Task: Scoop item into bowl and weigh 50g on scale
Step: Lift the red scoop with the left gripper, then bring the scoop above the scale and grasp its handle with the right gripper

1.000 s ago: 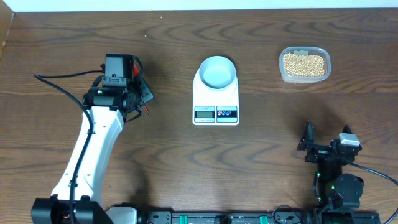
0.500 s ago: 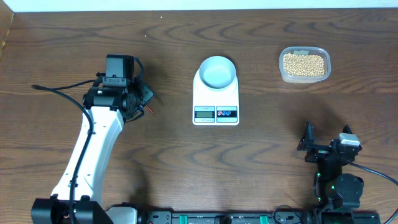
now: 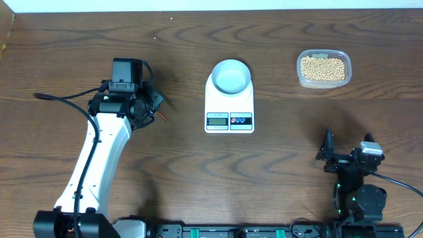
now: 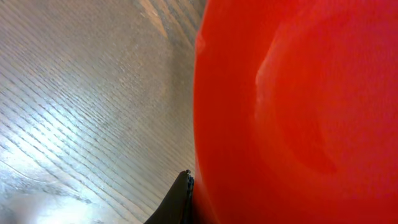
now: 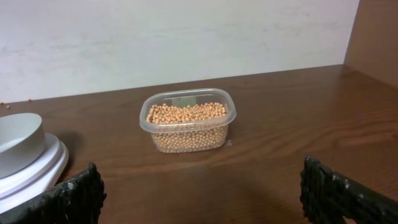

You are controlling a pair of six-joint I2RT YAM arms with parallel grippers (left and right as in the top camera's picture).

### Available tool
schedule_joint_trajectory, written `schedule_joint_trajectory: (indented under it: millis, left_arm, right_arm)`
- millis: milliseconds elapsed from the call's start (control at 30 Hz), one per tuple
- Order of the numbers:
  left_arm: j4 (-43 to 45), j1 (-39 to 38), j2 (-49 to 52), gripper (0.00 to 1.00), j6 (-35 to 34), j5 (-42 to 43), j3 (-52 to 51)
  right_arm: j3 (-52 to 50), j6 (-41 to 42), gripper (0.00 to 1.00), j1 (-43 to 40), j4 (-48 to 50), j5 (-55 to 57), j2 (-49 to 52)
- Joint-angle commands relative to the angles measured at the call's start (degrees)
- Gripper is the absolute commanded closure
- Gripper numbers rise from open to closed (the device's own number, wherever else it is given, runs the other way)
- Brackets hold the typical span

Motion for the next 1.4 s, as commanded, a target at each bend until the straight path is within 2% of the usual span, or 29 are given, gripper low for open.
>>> schedule_joint_trajectory:
  millis: [0,167,433,800,833,967,1067,1133,1367]
  left_arm:
    - [-0.3,-0.1,-0.5,0.93,-1.8,1.2,1.1]
    - [-0.3,-0.1,-0.5,0.93,-2.6,1.2,1.1]
    - [-0.3,-0.1,-0.5,0.93,-13.8,1.5,1.1]
    - [-0.1,-3.0,-0.5,0.93,-20.0,5.3,1.1]
    - [0.0,-3.4,-0.5,0.93,-20.5,5.3,1.1]
    - [0.0,-4.7,-0.2,0.93,-21.5,6.2,2.4]
    - [-0.2,-4.8,0.9,0.93,-21.6,9.2,5.6]
    - [-0.7,-4.9,2.3,0.93,-21.6,11.5,8.1]
    - [-6.7,-7.0,8.7,0.93,-21.4,12.8,17.2]
  right_arm:
    - [-0.1,0.5,0.01,0.5,-0.2,0.1,-0.4]
    - [-0.1,0.5,0.01,0.5,-0.2,0.1,-0.4]
    - [-0.1,0.5,0.01,0.5,-0.2,0.1,-0.4]
    - [-0.1,1.4,0.01,0.5,0.3,-1.9,-0.4]
    - [-0.1,3.6,0.01,0.5,0.9,-3.1,-0.4]
    - [-0.1,22.8,0.01,0.5,2.6,-8.6,-0.4]
    - [-0.1,37.9,0.01,0.5,0.6,-11.1,-0.4]
    - [-0.1,44.8,0.01,0.5,0.0,-11.9,-0.4]
    - [-0.1,49.1,0.01,0.5,1.0,-14.6,-0.4]
